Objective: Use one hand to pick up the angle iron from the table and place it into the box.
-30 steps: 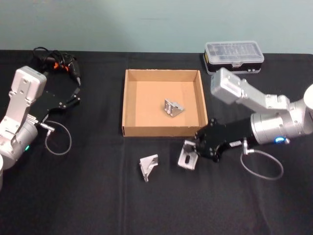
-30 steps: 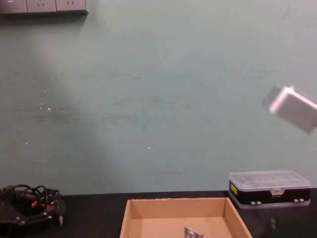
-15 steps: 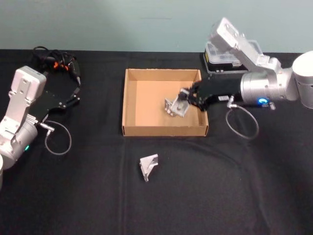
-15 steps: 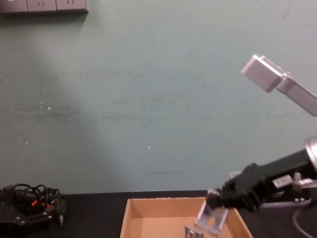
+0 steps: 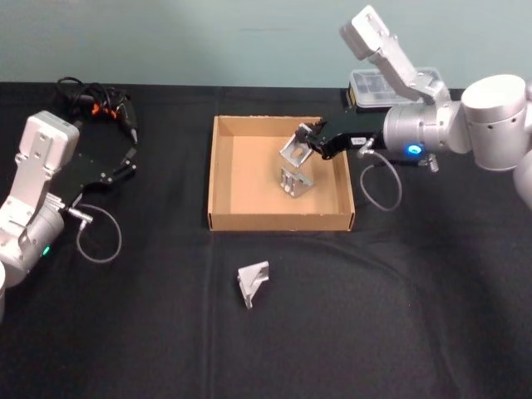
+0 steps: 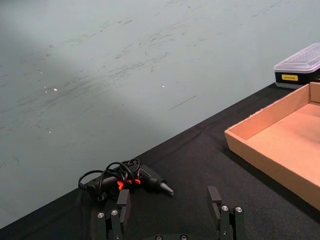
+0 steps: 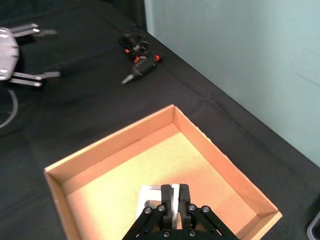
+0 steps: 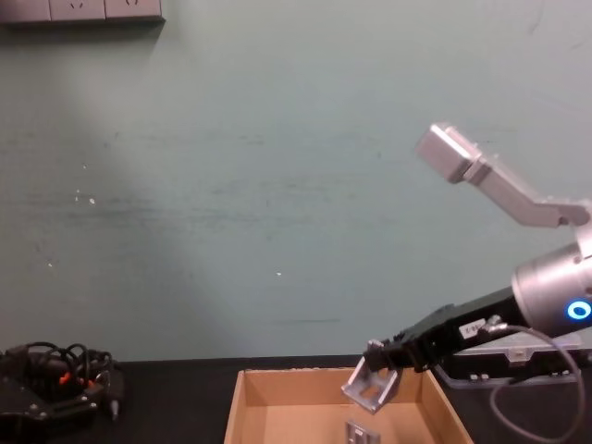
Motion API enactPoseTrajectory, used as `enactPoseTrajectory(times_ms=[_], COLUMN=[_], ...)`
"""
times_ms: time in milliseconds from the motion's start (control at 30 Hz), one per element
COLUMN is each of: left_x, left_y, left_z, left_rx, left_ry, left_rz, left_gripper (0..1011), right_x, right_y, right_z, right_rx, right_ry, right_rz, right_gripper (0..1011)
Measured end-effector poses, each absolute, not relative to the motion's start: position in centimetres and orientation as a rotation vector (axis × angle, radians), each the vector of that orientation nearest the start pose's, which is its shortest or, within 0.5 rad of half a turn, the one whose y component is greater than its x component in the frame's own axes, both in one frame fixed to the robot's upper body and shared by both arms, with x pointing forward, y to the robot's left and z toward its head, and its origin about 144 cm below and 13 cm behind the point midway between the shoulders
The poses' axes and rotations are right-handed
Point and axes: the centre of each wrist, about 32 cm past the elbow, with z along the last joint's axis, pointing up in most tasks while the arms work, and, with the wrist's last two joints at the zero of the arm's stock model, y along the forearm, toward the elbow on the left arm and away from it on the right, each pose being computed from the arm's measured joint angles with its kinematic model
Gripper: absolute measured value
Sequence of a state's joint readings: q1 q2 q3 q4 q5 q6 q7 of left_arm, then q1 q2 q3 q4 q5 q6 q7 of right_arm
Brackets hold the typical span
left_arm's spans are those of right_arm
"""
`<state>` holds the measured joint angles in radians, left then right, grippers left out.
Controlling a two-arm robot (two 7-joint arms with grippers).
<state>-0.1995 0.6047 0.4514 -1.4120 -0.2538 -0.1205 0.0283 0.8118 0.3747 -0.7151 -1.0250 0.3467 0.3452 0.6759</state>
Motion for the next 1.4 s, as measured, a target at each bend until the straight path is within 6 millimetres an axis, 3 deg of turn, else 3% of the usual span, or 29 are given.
enactPoseTrajectory(times_ms=[833,1400], left_x=[48.9,48.9], left_y=[31.0,31.0], left_z=[114.0,114.0], left_rx=[0.305,0.305], left_ry=[-0.285,-0.285], left_rz=[1.248,1.248], left_gripper=[1000,1000], right_x=[64.5,64.4], right_y=[-21.7,-21.7], right_z=[123.4,123.4], right_rx=[-0.55,-0.549], right_ry=[0.11,0.108], right_rz=[-0.698,-0.696], right_gripper=[122,654])
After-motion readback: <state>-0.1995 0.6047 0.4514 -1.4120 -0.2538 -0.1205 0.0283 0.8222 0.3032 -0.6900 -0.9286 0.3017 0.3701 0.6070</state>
